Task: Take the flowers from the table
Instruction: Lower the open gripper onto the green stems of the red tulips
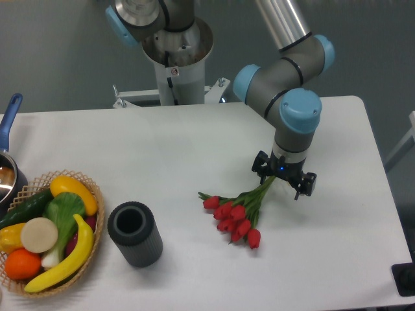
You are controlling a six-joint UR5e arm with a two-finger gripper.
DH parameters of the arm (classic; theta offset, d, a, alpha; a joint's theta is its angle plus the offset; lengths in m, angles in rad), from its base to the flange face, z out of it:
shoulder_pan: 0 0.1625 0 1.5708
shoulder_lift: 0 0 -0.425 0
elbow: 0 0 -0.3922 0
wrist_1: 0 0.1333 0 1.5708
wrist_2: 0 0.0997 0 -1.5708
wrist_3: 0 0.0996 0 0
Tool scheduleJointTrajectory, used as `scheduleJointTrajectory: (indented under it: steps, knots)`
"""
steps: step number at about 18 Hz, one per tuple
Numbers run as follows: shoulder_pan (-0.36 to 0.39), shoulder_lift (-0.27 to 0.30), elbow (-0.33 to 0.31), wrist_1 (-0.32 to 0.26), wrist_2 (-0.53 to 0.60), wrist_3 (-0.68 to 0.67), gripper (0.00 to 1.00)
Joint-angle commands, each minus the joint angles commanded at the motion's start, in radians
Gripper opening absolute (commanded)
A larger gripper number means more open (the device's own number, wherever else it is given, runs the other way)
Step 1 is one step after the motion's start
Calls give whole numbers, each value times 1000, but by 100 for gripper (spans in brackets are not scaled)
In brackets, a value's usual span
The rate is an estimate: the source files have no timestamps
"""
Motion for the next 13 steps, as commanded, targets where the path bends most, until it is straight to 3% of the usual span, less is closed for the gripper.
scheduleJointTrajectory:
  steps: [5,9,10,13]
  knots:
    - [-20,12,-68,0,0,0,100]
    - [-31,-6,-55,5,-2,2,100]
    - [-31,-12,-54,5,0,2,89]
    - [-31,-11,-51,9,0,0,42]
